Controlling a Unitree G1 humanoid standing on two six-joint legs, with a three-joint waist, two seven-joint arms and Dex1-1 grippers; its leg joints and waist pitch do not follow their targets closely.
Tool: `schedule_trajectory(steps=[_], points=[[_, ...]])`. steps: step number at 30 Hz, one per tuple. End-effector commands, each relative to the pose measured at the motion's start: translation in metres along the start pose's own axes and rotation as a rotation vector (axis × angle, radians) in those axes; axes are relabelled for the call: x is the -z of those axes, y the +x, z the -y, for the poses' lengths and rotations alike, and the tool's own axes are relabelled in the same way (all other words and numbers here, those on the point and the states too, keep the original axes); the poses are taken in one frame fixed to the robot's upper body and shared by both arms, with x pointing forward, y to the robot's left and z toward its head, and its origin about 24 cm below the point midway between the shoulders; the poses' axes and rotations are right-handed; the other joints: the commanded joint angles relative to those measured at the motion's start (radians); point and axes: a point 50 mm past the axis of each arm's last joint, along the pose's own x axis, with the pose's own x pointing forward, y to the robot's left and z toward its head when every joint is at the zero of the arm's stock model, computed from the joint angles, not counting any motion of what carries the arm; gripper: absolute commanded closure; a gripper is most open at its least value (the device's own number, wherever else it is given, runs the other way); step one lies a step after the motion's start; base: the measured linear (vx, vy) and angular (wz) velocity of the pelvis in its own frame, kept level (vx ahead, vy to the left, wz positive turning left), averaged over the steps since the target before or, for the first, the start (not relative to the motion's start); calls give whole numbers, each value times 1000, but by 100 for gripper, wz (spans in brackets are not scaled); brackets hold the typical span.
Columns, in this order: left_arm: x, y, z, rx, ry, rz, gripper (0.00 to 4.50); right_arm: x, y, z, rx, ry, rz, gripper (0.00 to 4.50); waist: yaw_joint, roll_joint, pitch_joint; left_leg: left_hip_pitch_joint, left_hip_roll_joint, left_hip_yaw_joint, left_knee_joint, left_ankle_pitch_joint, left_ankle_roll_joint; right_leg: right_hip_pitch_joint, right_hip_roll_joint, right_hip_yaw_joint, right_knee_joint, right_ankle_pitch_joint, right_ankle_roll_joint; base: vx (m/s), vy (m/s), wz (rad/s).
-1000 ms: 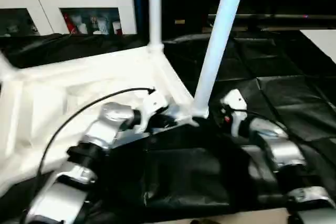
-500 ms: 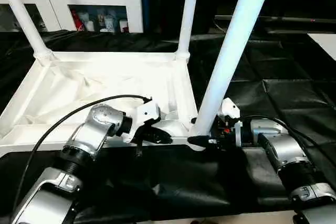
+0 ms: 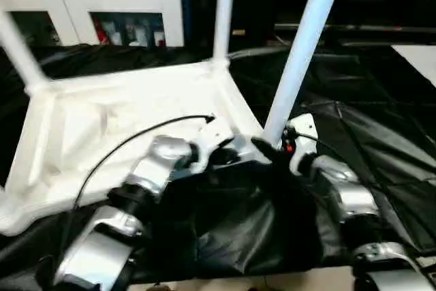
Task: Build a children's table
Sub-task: Rotate leg to tighten
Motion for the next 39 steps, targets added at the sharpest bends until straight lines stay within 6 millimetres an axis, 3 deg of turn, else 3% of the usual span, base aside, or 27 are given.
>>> schedule_trajectory(steps=[1, 2, 3, 4, 6, 7, 8, 10, 11, 13, 15, 19, 21, 22, 23, 25, 26, 29, 31, 33, 36, 39], points=[[-5, 16, 7, -60, -40, 14, 450, 26, 11, -14, 96, 76, -126, 176, -3, -19, -42, 4, 9, -1, -70, -317, 23, 26, -44, 23, -100, -578, -91, 0, 0, 0], [-8, 20, 10, -57, -37, 17, 450, 25, 16, -19, 121, 101, -124, 176, -6, -23, -44, 3, 9, -3, -70, -318, 21, 26, -45, 22, -101, -588, -83, 0, 0, 0], [-9, 22, 12, -51, -33, 21, 450, 24, 20, -22, 129, 112, -123, 176, -7, -19, -44, 3, 10, -5, -72, -320, 18, 27, -45, 21, -101, -581, -83, 0, 0, 0], [-11, 24, 15, -40, -27, 23, 450, 21, 25, -28, 114, 108, -115, 176, -12, -34, -46, -1, 12, -4, -73, -323, 19, 28, -44, 20, -101, -556, -83, 0, 0, 0], [-11, 26, 17, -17, -4, 17, 450, 9, 35, -50, -27, 8, -60, 176, -13, -37, -47, -2, 13, -6, -75, -334, 25, 26, -46, 21, -99, -544, -78, 0, 0, 0], [-11, 26, 17, -15, -2, 15, 450, 7, 35, -51, -41, 1, -55, 142, -13, -37, -47, -2, 13, -6, -75, -334, 25, 26, -46, 21, -99, -544, -78, 0, 0, 0], [-10, 25, 17, -7, 0, 11, 450, 6, 35, -53, -64, 11, -44, 107, -15, -47, -48, -6, 13, -5, -76, -324, 31, 29, -44, 23, -94, -511, -84, 0, 0, 0], [-6, 21, 15, 0, 0, 4, 450, 0, 33, -52, -114, 3, -21, 104, -14, -53, -48, -5, 14, -3, -75, -313, 37, 27, -46, 25, -93, -497, -90, 0, 0, 0], [-5, 20, 15, 0, -1, 2, 450, -1, 33, -51, -124, -4, -15, 84, -12, -49, -48, -7, 15, -3, -76, -308, 42, 29, -46, 26, -92, -487, -95, 0, 0, 0], [1, 11, 12, 37, 4, -8, 450, -8, 25, -45, -224, -49, -2, 84, -9, -56, -49, -6, 16, -1, -73, -295, 51, 33, -47, 26, -89, -465, -105, 0, 0, 0], [6, 1, 11, 100, 11, -8, 450, -13, 15, -36, -336, -106, -10, 84, -8, -55, -51, -12, 18, 1, -73, -265, 63, 37, -47, 29, -84, -421, -118, 0, 0, 0], [13, -16, 11, 205, 26, -11, 450, -19, -10, -16, -494, -195, -47, 84, -6, -54, -52, -11, 22, 5, -68, -230, 83, 40, -45, 31, -73, -335, -161, 0, 0, 0], [19, -28, 11, 284, 34, -8, 450, -20, -24, -3, -554, -223, -83, 84, -5, -38, -55, -6, 21, 8, -65, -203, 88, 42, -42, 31, -65, -249, -203, 0, 0, 0], [21, -33, 11, 321, 38, -12, 450, -21, -27, 0, -572, -226, -93, 84, -5, -40, -56, -11, 22, 6, -65, -188, 93, 47, -41, 30, -59, -217, -217, 0, 0, 0], [22, -35, 12, 342, 42, -16, 450, -21, -29, 1, -581, -230, -97, 84, -3, -34, -58, -9, 22, 5, -64, -179, 96, 48, -41, 30, -56, -199, -223, 0, 0, 0], [23, -39, 12, 375, 41, -21, 450, -22, -32, 1, -603, -235, -105, 84, -5, -33, -59, -8, 24, 6, -63, -156, 102, 48, -39, 30, -49, -143, -248, 0, 0, 0], [24, -46, 13, 426, 24, -34, 450, -21, -35, 2, -634, -241, -122, 84, 0, -24, -60, -2, 24, 8, -62, -151, 101, 47, -39, 31, -47, -113, -265, 0, 0, 0], [24, -54, 14, 484, 3, -46, 450, -18, -38, 2, -670, -245, -145, 84, 8, -21, -60, 0, 28, 11, -60, -139, 105, 49, -35, 29, -35, -49, -298, 0, 0, 0], [23, -57, 14, 492, -1, -44, 450, -16, -39, 1, -689, -230, -155, 84, 12, -22, -58, 1, 28, 13, -61, -166, 94, 49, -36, 29, -38, -78, -297, 0, 0, 0], [23, -58, 12, 492, 1, -44, 450, -12, -40, -2, -721, -217, -169, 84, 14, -30, -57, -1, 27, 13, -62, -179, 89, 51, -38, 29, -41, -110, -288, 0, 0, 0], [21, -58, 9, 450, 13, -33, 450, -10, -38, -7, -741, -210, -174, 117, 16, -31, -55, -1, 26, 11, -65, -208, 65, 48, -42, 31, -48, -189, -258, 0, 0, 0], [20, -58, 8, 431, 12, -30, 450, -9, -36, -11, -759, -197, -171, 135, 15, -28, -55, -1, 25, 9, -66, -210, 58, 48, -41, 32, -49, -196, -249, 0, 0, 0]])
